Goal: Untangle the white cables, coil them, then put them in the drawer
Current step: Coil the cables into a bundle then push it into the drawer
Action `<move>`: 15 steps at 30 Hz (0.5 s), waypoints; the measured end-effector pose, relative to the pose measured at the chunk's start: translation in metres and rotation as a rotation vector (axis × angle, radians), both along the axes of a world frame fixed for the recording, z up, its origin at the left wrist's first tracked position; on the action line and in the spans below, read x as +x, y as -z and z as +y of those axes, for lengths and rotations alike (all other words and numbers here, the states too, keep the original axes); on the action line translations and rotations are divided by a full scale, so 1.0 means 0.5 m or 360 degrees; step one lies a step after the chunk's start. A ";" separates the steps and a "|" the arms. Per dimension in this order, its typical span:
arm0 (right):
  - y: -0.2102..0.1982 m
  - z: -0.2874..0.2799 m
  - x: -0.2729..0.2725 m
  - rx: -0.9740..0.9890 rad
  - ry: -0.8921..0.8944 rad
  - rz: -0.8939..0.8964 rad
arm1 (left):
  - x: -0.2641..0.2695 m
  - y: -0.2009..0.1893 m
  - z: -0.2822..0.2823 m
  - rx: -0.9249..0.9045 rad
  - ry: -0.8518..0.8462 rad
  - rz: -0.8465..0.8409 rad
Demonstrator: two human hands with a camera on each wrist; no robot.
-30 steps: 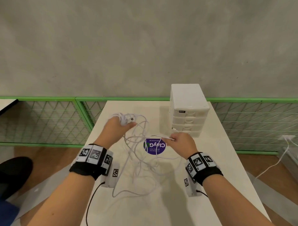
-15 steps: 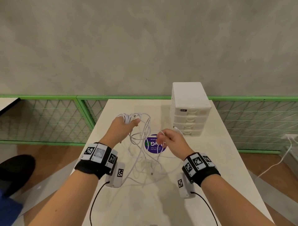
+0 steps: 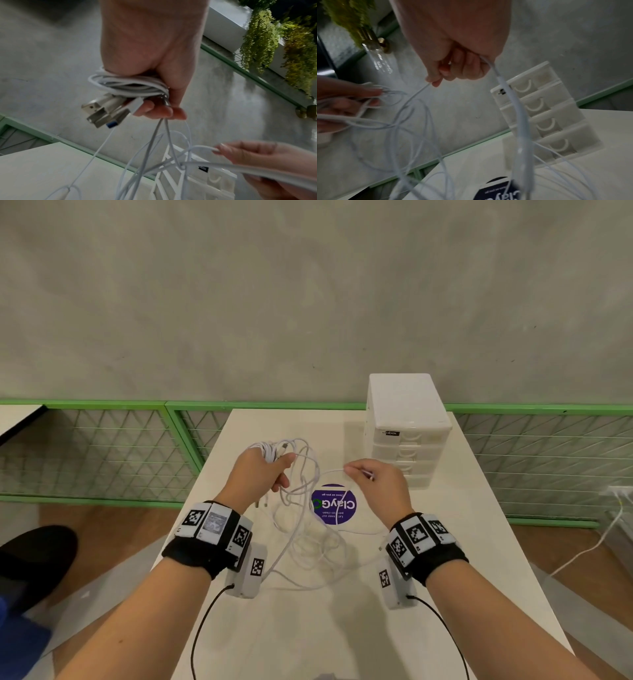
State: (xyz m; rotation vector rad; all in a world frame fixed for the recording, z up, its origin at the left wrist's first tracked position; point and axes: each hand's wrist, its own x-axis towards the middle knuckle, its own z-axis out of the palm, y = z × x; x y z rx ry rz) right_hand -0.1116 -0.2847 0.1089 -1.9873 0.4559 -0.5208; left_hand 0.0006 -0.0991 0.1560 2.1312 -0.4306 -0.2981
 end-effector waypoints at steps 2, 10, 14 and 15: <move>-0.013 0.036 0.005 -0.0107 -0.0139 -0.0017 | -0.013 0.000 -0.015 -0.0002 0.0057 0.0047; -0.020 0.073 0.018 0.0034 -0.0432 0.0023 | -0.034 -0.023 -0.033 -0.0100 0.0106 0.0020; -0.035 0.056 0.016 -0.0098 -0.0207 0.0080 | -0.034 -0.013 -0.027 -0.0016 0.0182 0.0059; -0.037 0.054 0.016 -0.0242 -0.0188 0.0126 | -0.035 -0.008 -0.026 0.0009 0.0180 0.0048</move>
